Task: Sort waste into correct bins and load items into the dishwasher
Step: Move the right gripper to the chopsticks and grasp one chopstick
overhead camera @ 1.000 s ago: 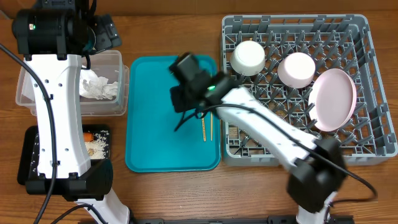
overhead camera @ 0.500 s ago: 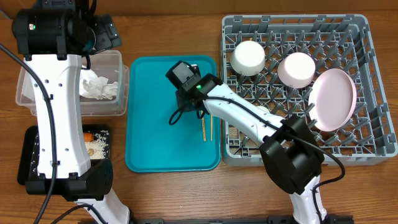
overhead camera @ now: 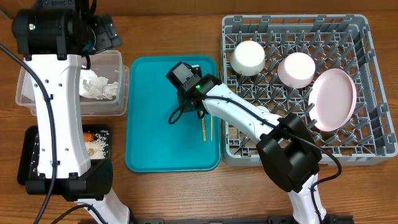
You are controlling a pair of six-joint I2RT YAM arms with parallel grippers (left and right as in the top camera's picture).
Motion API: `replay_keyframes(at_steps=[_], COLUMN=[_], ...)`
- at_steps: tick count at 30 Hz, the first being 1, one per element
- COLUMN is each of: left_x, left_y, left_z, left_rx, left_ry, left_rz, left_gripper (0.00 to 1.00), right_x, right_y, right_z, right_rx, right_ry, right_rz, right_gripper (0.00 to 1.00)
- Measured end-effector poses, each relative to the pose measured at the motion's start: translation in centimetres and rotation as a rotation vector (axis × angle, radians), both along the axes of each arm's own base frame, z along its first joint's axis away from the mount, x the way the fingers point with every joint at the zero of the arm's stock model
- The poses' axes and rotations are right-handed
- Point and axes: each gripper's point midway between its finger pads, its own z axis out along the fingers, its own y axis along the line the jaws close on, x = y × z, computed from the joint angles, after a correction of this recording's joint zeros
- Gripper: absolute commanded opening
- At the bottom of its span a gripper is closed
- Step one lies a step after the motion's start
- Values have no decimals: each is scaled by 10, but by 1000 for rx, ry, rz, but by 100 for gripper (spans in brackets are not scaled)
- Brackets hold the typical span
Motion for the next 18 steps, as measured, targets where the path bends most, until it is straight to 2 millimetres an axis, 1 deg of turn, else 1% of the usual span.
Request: replay_keyframes(at_steps=[8, 12, 18], left_x=[0, 0, 0], left_y=[0, 0, 0], left_z=[0, 0, 0], left_rx=[0, 0, 0], left_ry=[0, 0, 0], left_rz=[0, 0, 0], left_gripper=[100, 100, 100], right_x=[7, 9, 8], right_y=[-7, -12, -15], right_z=[-1, -6, -14], right_rx=[5, 6, 2], right_ry=[-8, -8, -3], right_rz=[-36, -52, -61], right_gripper=[41, 44, 44])
